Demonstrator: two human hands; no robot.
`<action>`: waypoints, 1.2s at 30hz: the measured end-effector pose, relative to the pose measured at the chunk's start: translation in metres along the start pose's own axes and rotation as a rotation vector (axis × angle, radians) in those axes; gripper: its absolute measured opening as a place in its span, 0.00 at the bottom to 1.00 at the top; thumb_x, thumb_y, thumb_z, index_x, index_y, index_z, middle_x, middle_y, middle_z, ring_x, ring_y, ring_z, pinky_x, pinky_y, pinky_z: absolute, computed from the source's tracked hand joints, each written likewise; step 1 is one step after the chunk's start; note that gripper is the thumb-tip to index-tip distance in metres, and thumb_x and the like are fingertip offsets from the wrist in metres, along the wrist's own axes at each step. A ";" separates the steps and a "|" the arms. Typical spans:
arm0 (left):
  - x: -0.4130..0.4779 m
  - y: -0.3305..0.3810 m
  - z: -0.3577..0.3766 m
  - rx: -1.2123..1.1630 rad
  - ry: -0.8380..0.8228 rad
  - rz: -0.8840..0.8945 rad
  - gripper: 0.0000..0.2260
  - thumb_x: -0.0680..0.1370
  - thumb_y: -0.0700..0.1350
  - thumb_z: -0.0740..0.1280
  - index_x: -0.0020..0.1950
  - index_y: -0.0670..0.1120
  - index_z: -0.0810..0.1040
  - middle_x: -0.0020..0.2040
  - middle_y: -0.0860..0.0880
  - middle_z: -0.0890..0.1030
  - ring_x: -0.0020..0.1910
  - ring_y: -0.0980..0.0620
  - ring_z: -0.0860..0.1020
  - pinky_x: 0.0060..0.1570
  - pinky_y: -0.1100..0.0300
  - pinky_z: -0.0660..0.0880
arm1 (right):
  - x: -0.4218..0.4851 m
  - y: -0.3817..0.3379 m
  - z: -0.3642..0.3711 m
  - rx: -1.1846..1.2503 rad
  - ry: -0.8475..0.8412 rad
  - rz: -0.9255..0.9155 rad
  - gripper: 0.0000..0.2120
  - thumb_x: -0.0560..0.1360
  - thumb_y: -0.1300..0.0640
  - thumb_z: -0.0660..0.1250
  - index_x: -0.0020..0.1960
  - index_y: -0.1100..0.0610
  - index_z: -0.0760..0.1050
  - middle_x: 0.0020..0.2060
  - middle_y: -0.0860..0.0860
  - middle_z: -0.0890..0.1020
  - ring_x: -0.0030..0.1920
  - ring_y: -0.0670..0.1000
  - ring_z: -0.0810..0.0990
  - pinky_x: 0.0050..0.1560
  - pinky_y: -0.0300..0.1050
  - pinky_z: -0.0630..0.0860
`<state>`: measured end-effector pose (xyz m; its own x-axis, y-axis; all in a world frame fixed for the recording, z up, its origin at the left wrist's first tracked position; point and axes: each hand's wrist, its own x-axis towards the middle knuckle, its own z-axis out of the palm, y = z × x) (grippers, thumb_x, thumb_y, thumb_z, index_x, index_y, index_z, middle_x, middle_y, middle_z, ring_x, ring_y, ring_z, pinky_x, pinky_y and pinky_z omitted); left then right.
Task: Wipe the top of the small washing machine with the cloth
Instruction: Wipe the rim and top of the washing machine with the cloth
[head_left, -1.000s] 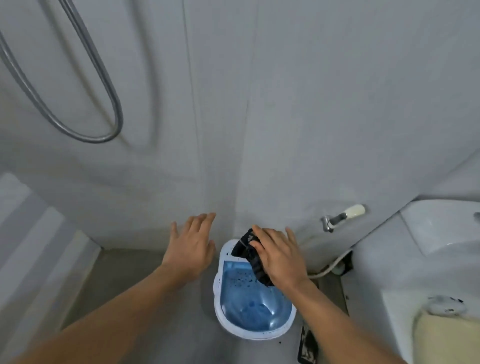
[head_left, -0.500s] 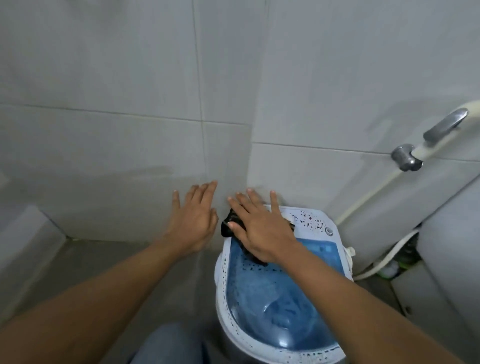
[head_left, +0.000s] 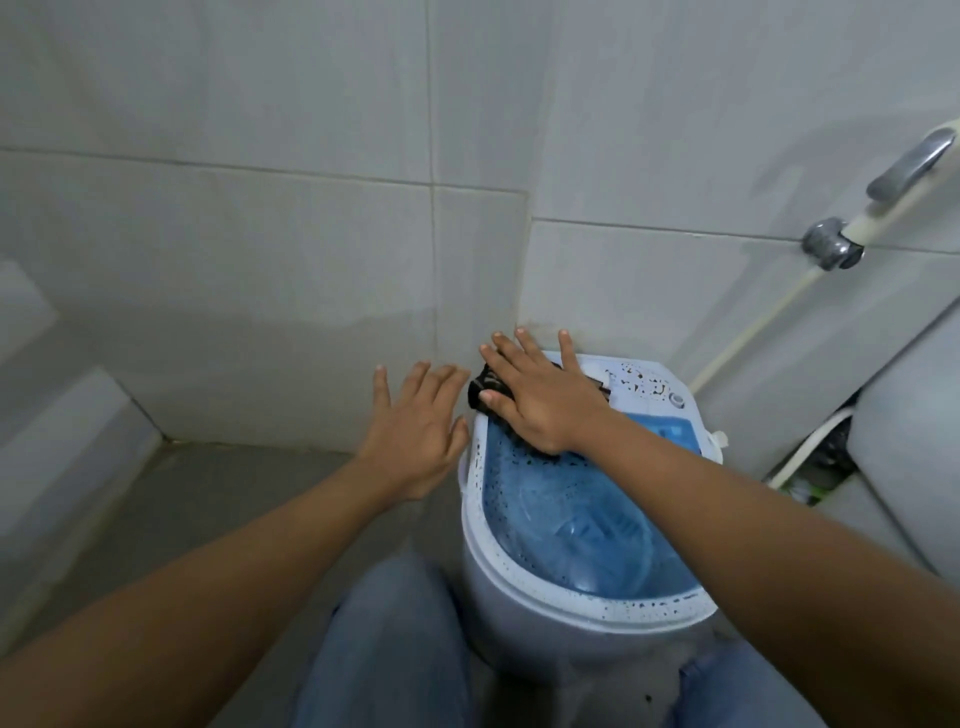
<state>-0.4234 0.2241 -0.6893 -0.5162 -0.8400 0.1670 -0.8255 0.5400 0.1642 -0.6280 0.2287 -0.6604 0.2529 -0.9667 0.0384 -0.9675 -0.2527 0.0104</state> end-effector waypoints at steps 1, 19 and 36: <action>-0.006 0.003 -0.001 0.007 -0.039 0.004 0.35 0.76 0.62 0.39 0.80 0.49 0.55 0.79 0.49 0.62 0.79 0.45 0.56 0.73 0.29 0.46 | -0.001 -0.001 -0.001 -0.008 -0.008 0.007 0.32 0.81 0.36 0.40 0.80 0.48 0.41 0.81 0.47 0.45 0.79 0.50 0.39 0.74 0.67 0.33; -0.060 0.024 -0.011 -0.024 -0.334 0.134 0.56 0.62 0.84 0.46 0.81 0.54 0.37 0.83 0.49 0.44 0.80 0.49 0.38 0.70 0.30 0.28 | -0.002 -0.004 0.002 0.007 0.029 0.058 0.30 0.81 0.37 0.40 0.80 0.47 0.44 0.81 0.47 0.47 0.80 0.51 0.40 0.72 0.70 0.33; -0.058 0.032 -0.015 0.054 -0.391 0.053 0.61 0.59 0.86 0.51 0.80 0.54 0.34 0.82 0.50 0.40 0.80 0.47 0.38 0.69 0.26 0.32 | -0.007 -0.011 0.000 -0.072 0.058 0.390 0.28 0.84 0.46 0.42 0.80 0.58 0.49 0.81 0.53 0.47 0.79 0.56 0.37 0.70 0.74 0.34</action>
<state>-0.4166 0.2907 -0.6791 -0.5979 -0.7734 -0.2109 -0.8007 0.5884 0.1122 -0.6195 0.2377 -0.6606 -0.1321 -0.9851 0.1098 -0.9889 0.1386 0.0536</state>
